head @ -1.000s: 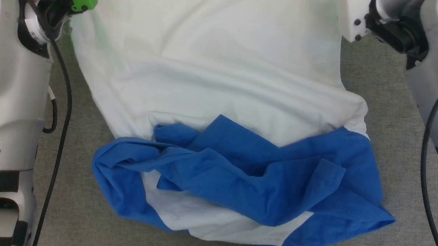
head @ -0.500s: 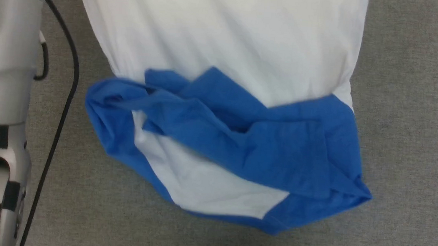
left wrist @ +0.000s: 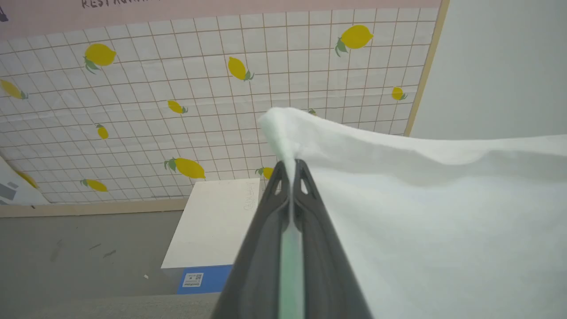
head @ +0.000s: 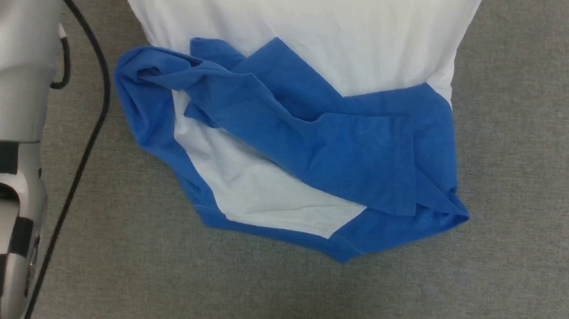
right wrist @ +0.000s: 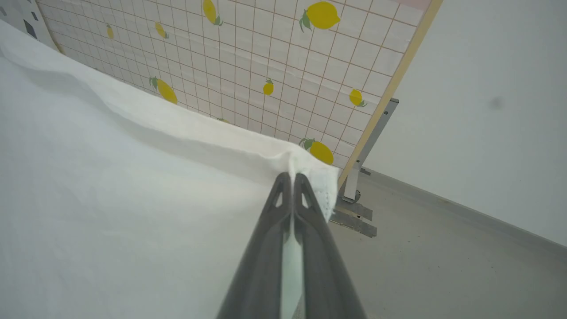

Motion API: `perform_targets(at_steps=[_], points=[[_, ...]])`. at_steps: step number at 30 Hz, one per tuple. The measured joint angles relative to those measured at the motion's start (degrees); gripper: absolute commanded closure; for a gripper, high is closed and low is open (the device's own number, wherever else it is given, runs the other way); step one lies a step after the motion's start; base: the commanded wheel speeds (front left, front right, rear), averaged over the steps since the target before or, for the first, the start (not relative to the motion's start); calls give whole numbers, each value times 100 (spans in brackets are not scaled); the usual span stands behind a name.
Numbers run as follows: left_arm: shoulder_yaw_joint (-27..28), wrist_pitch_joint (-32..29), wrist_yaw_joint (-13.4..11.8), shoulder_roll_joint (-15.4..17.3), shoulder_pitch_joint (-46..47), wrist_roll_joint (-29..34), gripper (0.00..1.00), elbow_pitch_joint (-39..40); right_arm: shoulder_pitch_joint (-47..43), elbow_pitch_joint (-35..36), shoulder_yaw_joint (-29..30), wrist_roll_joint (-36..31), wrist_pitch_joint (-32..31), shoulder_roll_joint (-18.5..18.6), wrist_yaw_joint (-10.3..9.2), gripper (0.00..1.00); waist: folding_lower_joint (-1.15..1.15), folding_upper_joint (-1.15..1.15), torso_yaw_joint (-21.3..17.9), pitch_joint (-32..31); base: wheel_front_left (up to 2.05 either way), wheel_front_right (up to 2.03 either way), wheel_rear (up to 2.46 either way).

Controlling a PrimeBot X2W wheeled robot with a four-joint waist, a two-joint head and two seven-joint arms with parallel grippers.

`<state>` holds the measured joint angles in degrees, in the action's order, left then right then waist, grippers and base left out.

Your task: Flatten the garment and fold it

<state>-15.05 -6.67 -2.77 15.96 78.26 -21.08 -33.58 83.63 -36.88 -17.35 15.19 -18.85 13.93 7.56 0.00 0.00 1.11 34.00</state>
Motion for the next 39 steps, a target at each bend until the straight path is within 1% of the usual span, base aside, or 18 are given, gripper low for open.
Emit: perform_targets(at_steps=[4,8,11,15,20,27,30,35,39], points=[[-48,155,314,-115,-268,-250,100,-113,-404,20,-235,282,103,11,0,100,0,0,37,-230,0,0,0],[-101,282,586,-159,-900,-428,100,-100,-1128,146,-460,700,155,196,0,100,0,0,86,-575,0,0,0],[-155,352,721,-154,-1473,-603,100,38,-1722,309,-543,1032,172,352,0,100,0,0,123,-888,0,0,0],[-178,408,786,-152,-2415,-821,100,417,-2552,553,-555,1416,144,544,0,100,0,0,167,-1350,0,0,0],[-136,438,761,-113,-3533,-1047,100,988,-3468,822,-304,1725,124,693,0,100,-1,0,212,-1886,0,0,0],[125,627,469,-93,-4837,-1384,100,2018,-4515,1324,174,1859,119,709,0,100,-1,0,244,-2427,0,0,0],[52,526,417,-47,-5437,-1394,100,2328,-4999,1599,328,1858,15,714,0,100,-1,0,243,-2565,0,0,0],[1,470,267,-65,-6293,-1574,100,2648,-5880,2076,614,1850,-225,677,1,100,-1,0,241,-2711,0,0,0],[-21,459,123,-76,-6843,-1631,100,2664,-6591,2350,788,1773,-498,588,1,100,-1,0,217,-2780,0,0,0]])
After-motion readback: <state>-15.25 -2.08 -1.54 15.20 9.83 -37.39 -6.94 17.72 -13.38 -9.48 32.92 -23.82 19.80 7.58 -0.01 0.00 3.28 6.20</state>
